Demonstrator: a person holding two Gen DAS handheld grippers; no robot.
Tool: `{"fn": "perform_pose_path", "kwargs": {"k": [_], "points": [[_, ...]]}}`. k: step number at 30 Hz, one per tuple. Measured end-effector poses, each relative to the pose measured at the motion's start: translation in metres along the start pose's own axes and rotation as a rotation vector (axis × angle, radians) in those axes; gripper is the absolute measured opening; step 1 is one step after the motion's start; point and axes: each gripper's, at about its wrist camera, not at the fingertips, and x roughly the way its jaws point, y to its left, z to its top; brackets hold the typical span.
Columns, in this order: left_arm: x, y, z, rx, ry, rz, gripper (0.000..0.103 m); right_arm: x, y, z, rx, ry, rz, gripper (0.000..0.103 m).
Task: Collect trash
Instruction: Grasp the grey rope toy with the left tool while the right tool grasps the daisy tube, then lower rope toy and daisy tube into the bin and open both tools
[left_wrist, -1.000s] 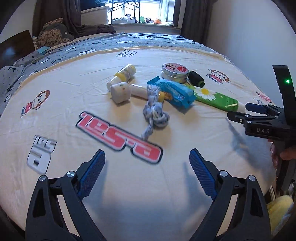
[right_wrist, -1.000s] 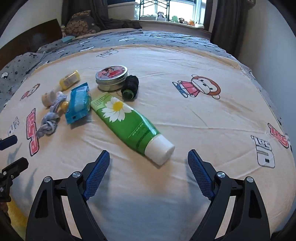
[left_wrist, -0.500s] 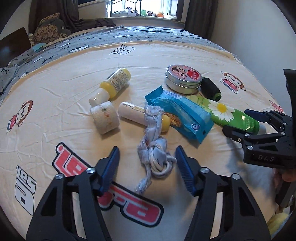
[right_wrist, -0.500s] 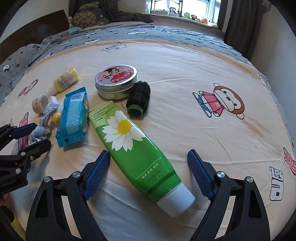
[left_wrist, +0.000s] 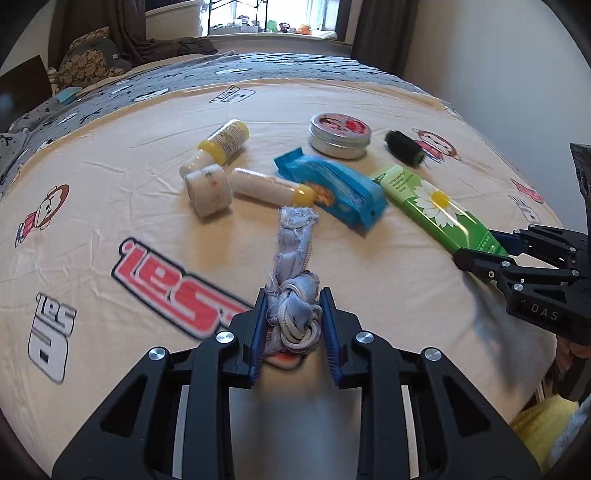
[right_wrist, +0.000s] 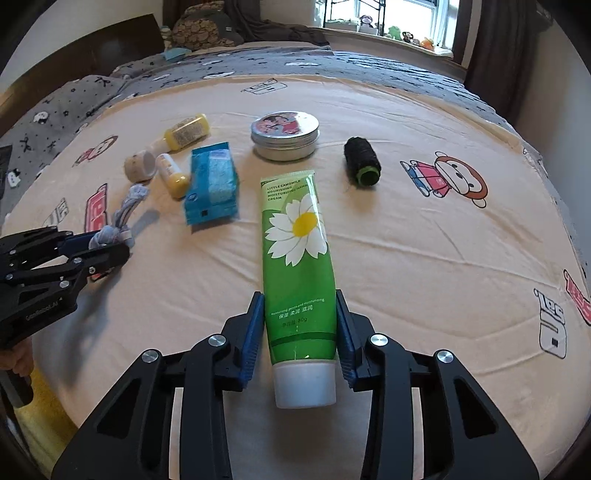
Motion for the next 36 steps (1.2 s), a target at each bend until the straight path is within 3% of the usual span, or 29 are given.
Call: {"fn": "perform_pose_path", "kwargs": {"k": [15,22,27,36], "points": [[-0.087,-0.026,-0.089,0.073,-0.053,-0.032,0.025,-0.097,0.025,-0.095,0.064,-0.15,0.013,0.037],[-0.114,-0.041,-0.142,0.099,-0.054,-0.066,0.025,-0.122,0.045,-0.145,0.077,-0.152,0.054,0.037],[-0.12,-0.049,-0.177,0.11,-0.014,-0.099,0.025,-0.124,0.058,-0.181,0.12,-0.126,0.089,0.037],[-0.081,-0.056,-0.23,0.086,0.159,-0.148,0.025,-0.093,0.085,-0.214,0.133,-0.003,0.125,0.034]]}}
